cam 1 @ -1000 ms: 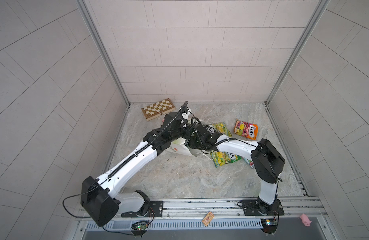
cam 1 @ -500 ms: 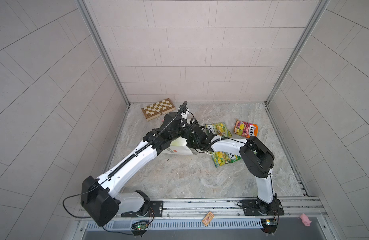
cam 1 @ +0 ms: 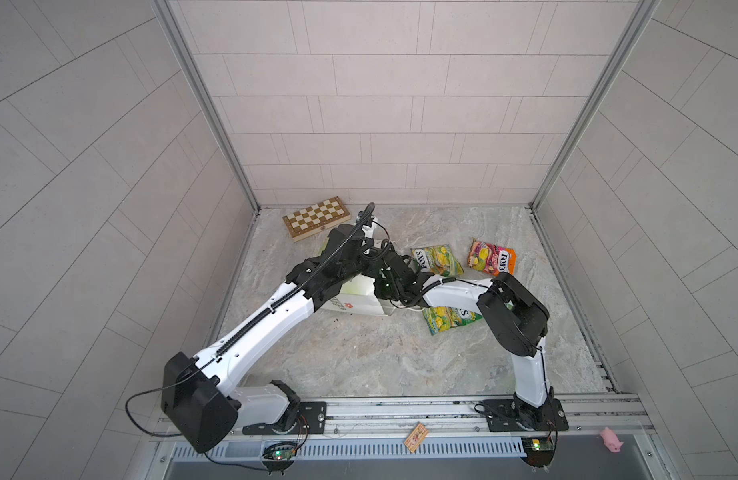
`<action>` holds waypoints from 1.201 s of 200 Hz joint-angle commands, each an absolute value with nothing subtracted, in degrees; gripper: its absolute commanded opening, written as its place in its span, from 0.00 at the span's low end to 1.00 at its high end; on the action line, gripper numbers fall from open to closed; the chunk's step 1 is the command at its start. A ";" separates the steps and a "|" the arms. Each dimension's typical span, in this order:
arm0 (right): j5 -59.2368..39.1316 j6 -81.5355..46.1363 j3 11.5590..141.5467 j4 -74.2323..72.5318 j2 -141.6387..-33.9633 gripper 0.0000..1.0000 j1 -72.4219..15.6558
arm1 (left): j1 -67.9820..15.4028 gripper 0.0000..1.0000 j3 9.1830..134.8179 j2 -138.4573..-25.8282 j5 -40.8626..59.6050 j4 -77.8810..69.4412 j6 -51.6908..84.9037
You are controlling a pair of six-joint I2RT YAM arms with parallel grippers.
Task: Take the snacks out of the paper bag
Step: 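Close the right gripper on the green Spring Tea packet inside the bag, then pull the green Spring Tea packet toward the bag opening with the right gripper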
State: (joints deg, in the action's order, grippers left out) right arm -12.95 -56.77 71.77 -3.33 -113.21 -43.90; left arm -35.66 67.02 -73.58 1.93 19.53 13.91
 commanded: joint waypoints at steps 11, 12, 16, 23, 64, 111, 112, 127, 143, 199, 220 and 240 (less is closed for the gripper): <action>-12.83 -53.42 68.78 -0.44 -105.94 0.00 -42.44 | -35.91 0.00 67.84 -72.77 -0.25 21.00 12.96; -12.87 -53.34 68.71 -0.44 -105.79 0.00 -42.36 | -35.88 0.00 67.85 -72.82 -0.26 21.05 12.99; -12.91 -53.16 68.23 -0.34 -105.06 0.00 -42.20 | -35.89 0.00 67.93 -72.86 -0.31 21.07 12.85; -13.04 -52.85 67.59 -0.25 -103.93 0.00 -41.87 | -35.94 0.00 68.01 -72.94 -0.44 21.26 12.83; -13.44 -51.62 63.53 0.46 -98.00 0.00 -38.95 | -35.87 0.00 67.99 -72.94 -0.56 21.36 12.52; -13.41 -48.25 61.68 4.28 -91.82 0.00 -35.92 | -35.91 0.00 68.00 -72.99 -0.38 21.49 12.37; -13.43 -48.21 61.65 4.38 -91.75 0.00 -35.84 | -35.93 0.00 68.02 -72.93 -0.37 21.47 12.34; -14.52 -47.50 61.52 5.18 -90.81 0.00 -35.36 | -35.95 0.00 68.03 -72.83 -0.44 21.42 12.35; -14.80 -45.92 61.93 6.77 -90.20 0.00 -35.25 | -35.90 0.00 68.01 -72.93 -0.44 21.45 12.24; -19.79 -44.38 61.68 8.44 -93.57 0.00 -34.81 | -35.93 0.00 67.79 -72.82 2.45 20.50 12.77; -21.20 -45.17 60.93 6.98 -94.64 0.07 -34.79 | -35.91 0.00 67.42 -72.31 3.53 19.63 13.27; -23.13 -47.31 59.24 3.09 -95.73 0.16 -34.80 | -35.90 0.00 66.96 -71.89 4.66 18.67 13.83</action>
State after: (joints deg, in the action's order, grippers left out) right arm -20.16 -45.74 61.06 6.70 -94.35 -34.92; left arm -35.79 67.05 -73.58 3.22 20.34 13.21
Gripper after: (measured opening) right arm 0.118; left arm 0.061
